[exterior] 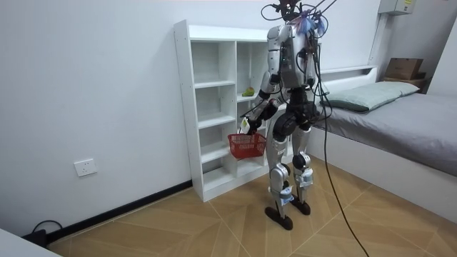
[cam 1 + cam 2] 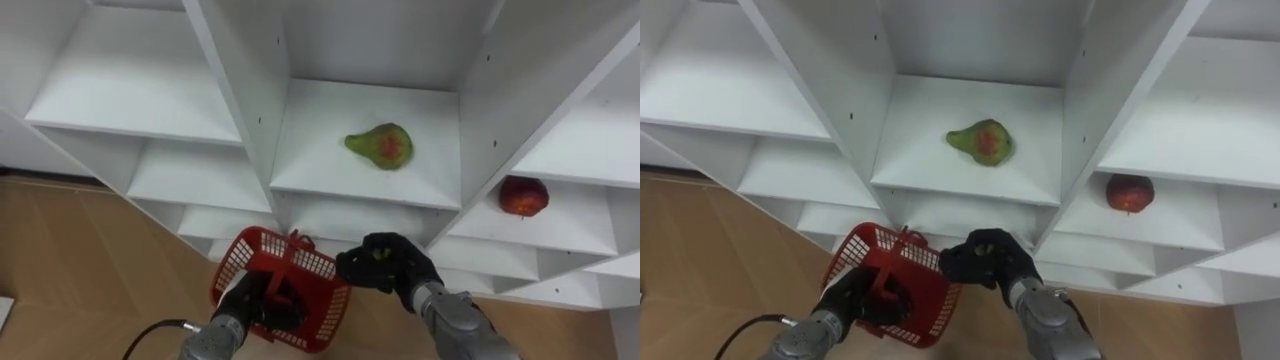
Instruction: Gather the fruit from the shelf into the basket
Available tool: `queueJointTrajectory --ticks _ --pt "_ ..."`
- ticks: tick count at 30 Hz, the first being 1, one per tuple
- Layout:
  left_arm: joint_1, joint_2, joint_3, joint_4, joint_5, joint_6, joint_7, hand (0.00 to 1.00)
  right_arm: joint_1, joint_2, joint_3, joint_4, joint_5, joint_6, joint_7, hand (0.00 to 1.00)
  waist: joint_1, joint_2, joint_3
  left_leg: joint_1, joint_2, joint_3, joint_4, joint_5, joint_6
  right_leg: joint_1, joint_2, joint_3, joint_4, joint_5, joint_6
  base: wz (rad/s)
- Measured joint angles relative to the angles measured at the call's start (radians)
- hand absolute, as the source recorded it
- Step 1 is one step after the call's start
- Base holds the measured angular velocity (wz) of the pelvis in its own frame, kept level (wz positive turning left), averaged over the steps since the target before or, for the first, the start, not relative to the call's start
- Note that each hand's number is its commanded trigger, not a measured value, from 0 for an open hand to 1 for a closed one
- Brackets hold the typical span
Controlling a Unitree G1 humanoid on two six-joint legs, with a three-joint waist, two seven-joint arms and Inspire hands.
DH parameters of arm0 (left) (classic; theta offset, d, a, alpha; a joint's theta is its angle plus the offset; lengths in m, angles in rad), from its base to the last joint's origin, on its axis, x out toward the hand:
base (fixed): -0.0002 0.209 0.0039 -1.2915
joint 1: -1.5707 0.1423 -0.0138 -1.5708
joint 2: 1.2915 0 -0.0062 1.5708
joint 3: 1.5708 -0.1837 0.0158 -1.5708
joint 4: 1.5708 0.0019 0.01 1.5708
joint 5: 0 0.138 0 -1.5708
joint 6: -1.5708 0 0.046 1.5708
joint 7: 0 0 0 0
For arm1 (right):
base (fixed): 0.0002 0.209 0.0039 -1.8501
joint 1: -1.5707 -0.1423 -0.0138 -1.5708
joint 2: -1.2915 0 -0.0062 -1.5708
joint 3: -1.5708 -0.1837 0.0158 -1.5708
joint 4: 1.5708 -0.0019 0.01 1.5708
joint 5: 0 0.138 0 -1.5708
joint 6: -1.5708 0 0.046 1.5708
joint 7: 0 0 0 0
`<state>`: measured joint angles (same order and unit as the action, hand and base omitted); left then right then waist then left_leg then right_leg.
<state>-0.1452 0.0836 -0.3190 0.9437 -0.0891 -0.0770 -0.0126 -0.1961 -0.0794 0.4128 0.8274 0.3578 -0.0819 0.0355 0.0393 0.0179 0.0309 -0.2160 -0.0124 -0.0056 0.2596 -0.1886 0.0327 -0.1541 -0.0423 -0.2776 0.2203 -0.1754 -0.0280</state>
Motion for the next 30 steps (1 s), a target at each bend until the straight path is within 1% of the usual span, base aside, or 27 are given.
queueJointTrajectory --ticks 5,8,11,12,15,18,22,26,30 --pt "-0.002 -0.005 -0.002 0.001 -0.026 0.001 -0.001 1.0 -0.016 0.008 0.002 0.073 0.076 0.0 -0.001 1.0 0.0 0.001 0.0 0.0 -0.001 0.0 -0.001 0.0 0.0 0.001 0.002 0.001 0.0 0.0 0.0 0.0" --pt "-0.002 -0.006 -0.025 0.003 -0.04 0.001 -0.002 1.0 -0.027 0.009 0.012 0.121 0.092 0.001 -0.003 1.0 0.002 0.003 0.0007 0.001 -0.001 0.0 0.0 0.001 0.0 0.001 0.005 0.002 0.0 0.0 0.0 0.0" --pt "-0.002 -0.01 -0.059 0.003 -0.077 0.004 -0.02 1.0 -0.029 0.006 0.038 0.134 0.11 0.001 -0.002 1.0 0.002 0.014 0.0001 0.0 -0.001 0.0 0.0 0.001 0.0 0.0 0.004 0.001 0.0 0.0 0.0 0.0" --pt "-0.002 -0.015 -0.064 0.003 -0.082 0.004 -0.027 1.0 -0.029 0.007 0.039 0.137 0.11 0.001 -0.001 1.0 0.003 0.02 0.0006 0.0 -0.001 0.0 0.0 0.001 0.0 0.0 0.003 0.0 0.0 0.0 0.0 0.0" --pt "-0.003 -0.019 -0.086 0.003 -0.097 0.004 -0.042 1.0 -0.03 0.008 0.046 0.137 0.109 0.001 -0.001 1.0 0.01 0.028 0.0002 0.001 -0.001 0.001 -0.001 0.003 -0.001 0.0 0.0 0.0 0.0 0.0 0.0 0.0" --pt "-0.003 -0.027 -0.103 0.003 -0.097 0.004 -0.044 1.0 -0.032 0.008 0.047 0.137 0.108 0.001 0.001 1.0 0.023 0.028 0.0003 0.0 0.0 0.001 -0.002 0.004 -0.002 -0.001 0.0 -0.001 0.0 0.0 0.0 0.0" --pt "-0.003 -0.033 -0.119 0.003 -0.097 0.004 -0.045 1.0 -0.041 0.01 0.051 0.137 0.108 0.001 0.012 1.0 0.025 0.028 0.0003 -0.001 -0.001 0.001 -0.002 0.005 -0.001 -0.001 0.0 -0.001 0.001 0.0 0.0 0.0" --pt "-0.003 -0.033 -0.13 0.003 -0.097 0.004 -0.045 1.0 -0.042 0.01 0.073 0.138 0.104 0.001 0.017 1.0 0.024 0.028 0.0004 -0.001 -0.002 0.002 -0.002 0.005 -0.001 -0.002 -0.001 0.0 0.002 0.0 0.0 0.0" --pt "-0.003 -0.033 -0.152 0.003 -0.097 0.004 -0.047 1.0 -0.043 0.011 0.076 0.138 0.104 0.001 0.032 1.0 0.024 0.028 0.0005 -0.001 -0.001 0.004 -0.002 0.005 -0.001 -0.004 -0.001 0.0 0.002 0.0 0.0 0.0"
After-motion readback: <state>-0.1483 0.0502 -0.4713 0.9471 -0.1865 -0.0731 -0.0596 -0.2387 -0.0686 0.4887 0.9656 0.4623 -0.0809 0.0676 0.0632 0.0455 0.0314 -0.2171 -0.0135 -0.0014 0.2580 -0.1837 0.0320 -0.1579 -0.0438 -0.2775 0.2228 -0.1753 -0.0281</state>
